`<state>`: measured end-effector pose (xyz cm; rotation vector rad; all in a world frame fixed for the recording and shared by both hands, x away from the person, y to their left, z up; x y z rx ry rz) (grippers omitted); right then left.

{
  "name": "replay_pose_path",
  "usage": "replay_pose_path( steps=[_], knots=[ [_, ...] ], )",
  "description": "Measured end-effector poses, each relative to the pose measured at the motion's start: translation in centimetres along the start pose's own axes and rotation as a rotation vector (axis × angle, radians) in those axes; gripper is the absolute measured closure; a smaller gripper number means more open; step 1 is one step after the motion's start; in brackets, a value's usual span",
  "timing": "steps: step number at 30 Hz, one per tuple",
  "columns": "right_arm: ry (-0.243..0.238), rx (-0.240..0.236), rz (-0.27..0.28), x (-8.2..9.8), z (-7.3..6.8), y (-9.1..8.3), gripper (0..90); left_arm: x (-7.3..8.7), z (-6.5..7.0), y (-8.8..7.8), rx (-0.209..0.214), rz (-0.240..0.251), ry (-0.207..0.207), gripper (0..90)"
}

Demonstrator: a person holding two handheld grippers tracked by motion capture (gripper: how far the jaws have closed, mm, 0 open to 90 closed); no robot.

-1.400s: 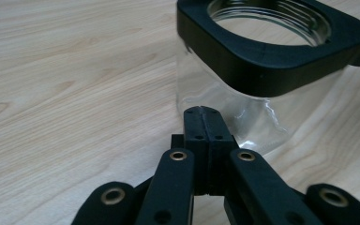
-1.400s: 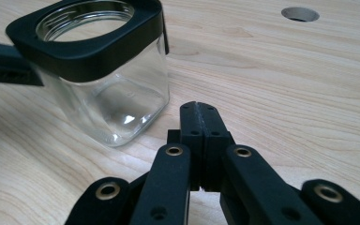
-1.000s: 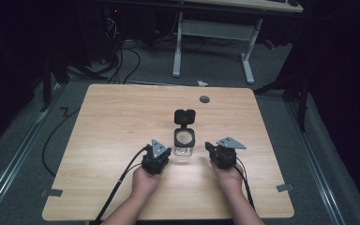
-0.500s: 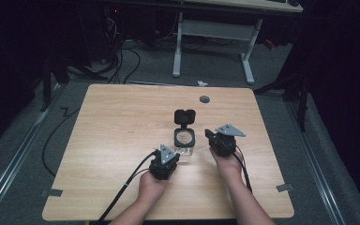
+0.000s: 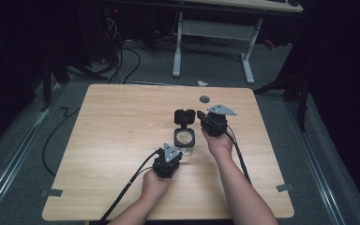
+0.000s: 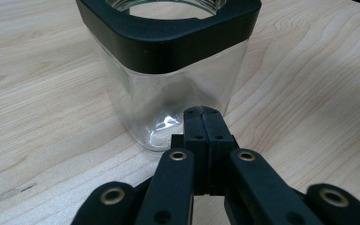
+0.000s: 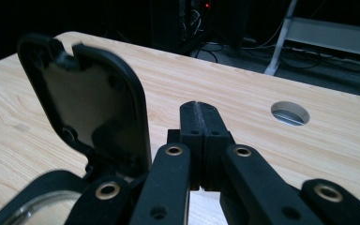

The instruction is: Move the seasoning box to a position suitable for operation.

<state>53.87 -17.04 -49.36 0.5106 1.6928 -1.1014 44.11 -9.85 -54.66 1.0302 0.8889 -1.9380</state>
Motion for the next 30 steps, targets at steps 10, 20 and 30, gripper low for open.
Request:
replay_pose_path(
  steps=[10, 20, 30],
  knots=[
    [-0.014, -0.017, 0.008, -0.4, -0.3, 0.4, 90.0, -0.1, -0.1, 0.1, 0.001, -0.001, -0.004, 90.0],
    [-0.034, -0.037, 0.017, -0.2, -1.0, 0.0, 90.0, -0.1, -0.2, 0.2, 0.001, 0.001, -0.010, 90.0],
    [-0.049, -0.058, 0.031, -0.9, -0.9, -0.5, 90.0, -0.2, -0.4, 0.1, -0.005, 0.006, -0.020, 90.0]
  ],
)
Point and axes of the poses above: each handheld gripper's, and its own axes: y roughly forward along the jaws, x roughly out of its underside, z roughly to its right, the point moved 9 cm from there along y, roughly forward along the jaws, and after that the axes turned 7 degrees about -x, right-handed, at the moved point
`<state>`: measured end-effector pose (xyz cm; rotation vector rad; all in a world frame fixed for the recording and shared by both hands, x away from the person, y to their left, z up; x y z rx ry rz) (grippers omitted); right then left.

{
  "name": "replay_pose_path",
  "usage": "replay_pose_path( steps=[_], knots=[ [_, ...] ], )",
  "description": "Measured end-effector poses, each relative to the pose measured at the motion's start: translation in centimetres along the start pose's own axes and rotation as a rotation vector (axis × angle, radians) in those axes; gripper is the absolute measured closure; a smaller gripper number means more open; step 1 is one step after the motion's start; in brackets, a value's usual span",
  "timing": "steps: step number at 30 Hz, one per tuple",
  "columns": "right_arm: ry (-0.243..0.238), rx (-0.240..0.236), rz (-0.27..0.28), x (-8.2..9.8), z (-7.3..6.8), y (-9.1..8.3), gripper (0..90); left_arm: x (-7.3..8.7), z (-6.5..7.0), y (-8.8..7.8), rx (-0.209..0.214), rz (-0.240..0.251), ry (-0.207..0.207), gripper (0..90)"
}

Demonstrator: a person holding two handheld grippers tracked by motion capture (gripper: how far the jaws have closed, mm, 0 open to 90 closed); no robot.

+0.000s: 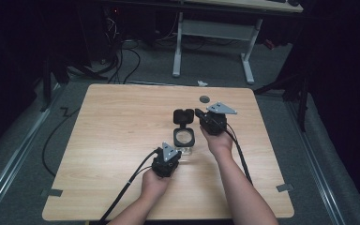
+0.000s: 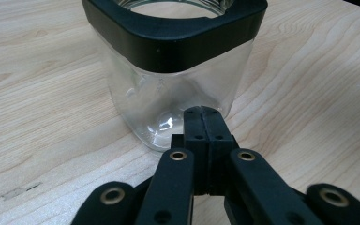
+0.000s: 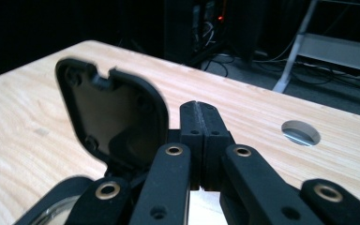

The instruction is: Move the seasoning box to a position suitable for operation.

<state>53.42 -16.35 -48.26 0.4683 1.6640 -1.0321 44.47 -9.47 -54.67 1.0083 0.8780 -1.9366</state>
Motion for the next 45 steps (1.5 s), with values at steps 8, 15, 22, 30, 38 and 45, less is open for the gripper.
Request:
replay_pose_path(
  steps=[8, 15, 22, 30, 38, 45],
  knots=[
    [-0.019, -0.044, -0.009, 0.6, -0.4, 0.1, 90.0, -0.1, -0.1, -0.1, -0.001, 0.001, 0.002, 90.0],
    [0.001, -0.017, 0.076, -1.9, -0.7, -1.3, 90.0, -0.1, -0.2, -0.2, -0.004, 0.004, 0.004, 90.0],
    [-0.015, -0.025, 0.079, -4.7, -2.0, 0.0, 90.0, 0.2, 0.1, 0.1, 0.004, -0.006, 0.012, 90.0],
    [-0.005, -0.050, 0.039, -3.5, -3.0, 0.0, 90.0, 0.0, -0.3, 0.1, -0.004, -0.010, -0.001, 90.0],
    [0.009, -0.075, 0.015, 2.0, -5.3, -3.1, 90.0, -0.2, -0.5, 0.1, -0.015, -0.007, -0.018, 90.0],
    [0.038, -0.038, 0.034, 4.4, -5.1, -5.5, 87.0, -0.5, -0.7, 0.0, -0.022, 0.004, -0.020, 90.0]
  ],
)
Point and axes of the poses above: each handheld gripper's, and its own axes: y roughly forward along the jaws, x roughly out of its underside, z roughly to its right, the point moved 9 cm from there along y, roughly forward along the jaws, and after that the axes turned 7 degrees about -x, right-handed, at the moved point
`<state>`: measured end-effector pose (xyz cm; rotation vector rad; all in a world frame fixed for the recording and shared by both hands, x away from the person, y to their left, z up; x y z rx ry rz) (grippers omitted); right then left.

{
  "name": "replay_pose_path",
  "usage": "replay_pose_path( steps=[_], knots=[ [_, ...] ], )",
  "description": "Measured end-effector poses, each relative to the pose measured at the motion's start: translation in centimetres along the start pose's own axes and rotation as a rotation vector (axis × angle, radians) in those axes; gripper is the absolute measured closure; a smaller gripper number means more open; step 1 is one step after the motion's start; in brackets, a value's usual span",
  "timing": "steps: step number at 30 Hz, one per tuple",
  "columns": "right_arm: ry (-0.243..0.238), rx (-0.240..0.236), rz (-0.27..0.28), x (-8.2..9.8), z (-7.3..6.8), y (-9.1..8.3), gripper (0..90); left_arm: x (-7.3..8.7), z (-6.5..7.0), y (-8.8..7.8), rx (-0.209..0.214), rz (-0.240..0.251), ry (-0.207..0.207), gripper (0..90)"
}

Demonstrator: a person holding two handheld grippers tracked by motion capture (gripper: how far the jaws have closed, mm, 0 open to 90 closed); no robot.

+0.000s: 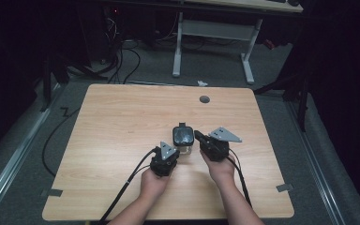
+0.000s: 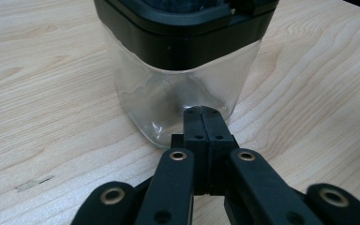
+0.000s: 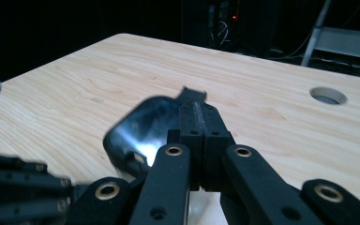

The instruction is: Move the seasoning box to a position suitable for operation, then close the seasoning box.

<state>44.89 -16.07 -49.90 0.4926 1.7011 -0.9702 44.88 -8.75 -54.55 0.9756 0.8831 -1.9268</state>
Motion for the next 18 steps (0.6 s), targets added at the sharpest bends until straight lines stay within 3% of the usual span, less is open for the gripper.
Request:
replay_pose_path(
  steps=[7, 8, 10, 13, 14, 18],
  knots=[
    [-0.024, 0.054, -0.033, 2.6, 1.5, -3.3, 67.5, -0.3, -1.3, -1.1, -0.013, 0.000, -0.005, 90.0],
    [-0.008, 0.085, -0.060, 4.1, 2.4, -4.5, 61.4, -0.4, -1.6, -1.7, -0.011, 0.006, 0.001, 86.9],
    [0.004, 0.086, -0.064, 4.6, 2.7, -4.9, 58.9, -1.0, -2.2, -2.6, -0.011, 0.024, 0.000, 86.5],
    [0.030, 0.148, -0.098, 7.2, 4.1, -7.1, 52.4, -1.8, -3.6, -4.0, -0.025, 0.044, 0.024, 83.4],
    [0.030, 0.148, -0.098, 7.2, 4.1, -7.1, 52.4, -2.0, -4.1, -4.5, -0.034, 0.054, 0.042, 83.4],
    [0.038, 0.233, -0.099, 9.0, 5.4, -9.9, 50.6, -3.4, -7.2, -6.5, -0.080, 0.081, 0.083, 80.5]
  ],
)
Point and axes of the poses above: each handheld gripper's, and its own axes: y roughly forward along the jaws, x roughly out of its underside, z roughly to its right, the point moved 9 cm from there along y, roughly forward along the jaws, and after that the axes turned 7 degrees about -x, right-handed, at the moved point
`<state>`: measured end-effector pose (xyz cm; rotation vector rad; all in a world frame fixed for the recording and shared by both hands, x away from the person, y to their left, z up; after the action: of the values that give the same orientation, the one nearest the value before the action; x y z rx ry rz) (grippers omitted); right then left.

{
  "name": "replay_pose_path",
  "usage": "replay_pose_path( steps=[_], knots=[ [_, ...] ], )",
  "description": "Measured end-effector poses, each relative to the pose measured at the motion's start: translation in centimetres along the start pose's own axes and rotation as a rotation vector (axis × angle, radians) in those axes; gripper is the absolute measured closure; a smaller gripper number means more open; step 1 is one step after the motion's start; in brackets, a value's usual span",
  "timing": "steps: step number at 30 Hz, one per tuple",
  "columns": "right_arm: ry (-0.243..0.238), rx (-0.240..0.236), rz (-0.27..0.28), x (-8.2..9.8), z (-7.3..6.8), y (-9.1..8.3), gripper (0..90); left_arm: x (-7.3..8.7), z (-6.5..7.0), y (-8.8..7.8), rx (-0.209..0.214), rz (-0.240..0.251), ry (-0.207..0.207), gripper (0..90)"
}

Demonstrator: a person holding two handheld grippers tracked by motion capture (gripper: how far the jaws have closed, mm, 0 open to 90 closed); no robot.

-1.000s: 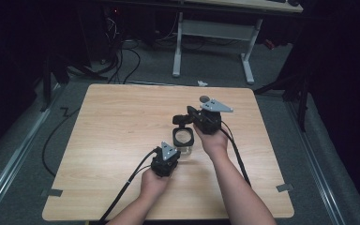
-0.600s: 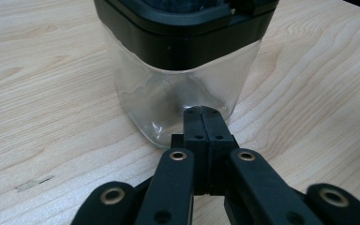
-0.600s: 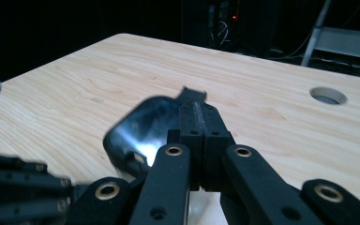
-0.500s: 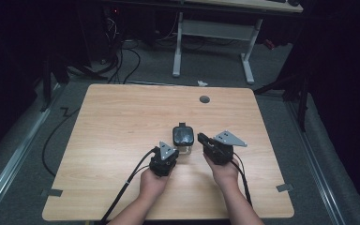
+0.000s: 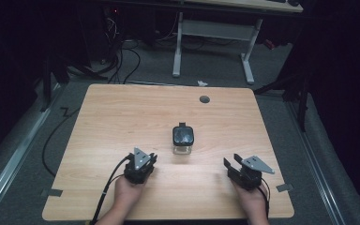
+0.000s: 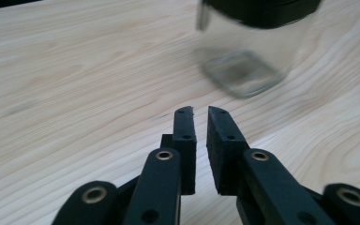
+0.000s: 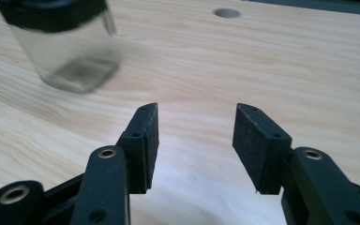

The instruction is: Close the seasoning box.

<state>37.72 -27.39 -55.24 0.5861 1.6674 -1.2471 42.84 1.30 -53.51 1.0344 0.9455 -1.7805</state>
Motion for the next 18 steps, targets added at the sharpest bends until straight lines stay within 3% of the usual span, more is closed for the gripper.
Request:
replay_pose_path(
  steps=[1, 4, 5, 6, 7, 9, 11, 13, 15, 18],
  knots=[
    [-0.007, 0.029, -0.010, 0.5, 0.7, -0.9, 50.1, -0.4, -1.4, -0.5, -0.020, 0.004, -0.005, 79.4],
    [-0.008, 0.047, -0.008, 0.7, 1.3, -1.6, 49.0, -1.1, -5.1, -1.6, -0.073, 0.000, -0.021, 76.2],
    [-0.005, 0.054, -0.007, 0.8, 1.6, -1.9, 48.2, -1.2, -6.3, -2.0, -0.087, -0.013, -0.020, 73.9],
    [0.005, 0.061, -0.006, 1.0, 2.1, -2.3, 46.7, -0.9, -7.5, -2.3, -0.103, -0.051, -0.017, 64.4],
    [0.005, 0.061, -0.006, 1.0, 2.1, -2.3, 46.7, -0.8, -8.7, -2.6, -0.126, -0.080, -0.011, 64.4],
    [0.034, 0.062, -0.003, 1.1, 2.4, -2.5, 44.7, -1.5, -10.4, -3.8, -0.149, -0.045, -0.007, 56.3],
    [0.033, 0.069, -0.011, 1.3, 2.7, -2.5, 43.4, -2.2, -11.3, -4.8, -0.169, -0.017, -0.022, 52.0],
    [0.033, 0.075, -0.009, 1.4, 2.8, -2.5, 41.9, -2.8, -11.2, -5.0, -0.162, -0.004, -0.044, 48.9],
    [0.034, 0.074, -0.006, 1.3, 2.8, -2.4, 41.2, -2.9, -11.1, -4.9, -0.172, 0.009, -0.013, 46.6],
    [0.032, 0.070, -0.011, 1.4, 2.8, -2.3, 40.8, -2.3, -11.1, -4.6, -0.175, -0.010, -0.029, 45.8]
  ],
)
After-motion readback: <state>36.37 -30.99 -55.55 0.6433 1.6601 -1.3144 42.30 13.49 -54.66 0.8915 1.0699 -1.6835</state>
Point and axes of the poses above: each handheld gripper's, and its own axes: y roughly forward along the jaws, x roughly out of its underside, z roughly to its right, the point moved 9 cm from there along y, roughly forward along the jaws, and after that the axes turned 7 degrees about -x, right-handed, at the moved point
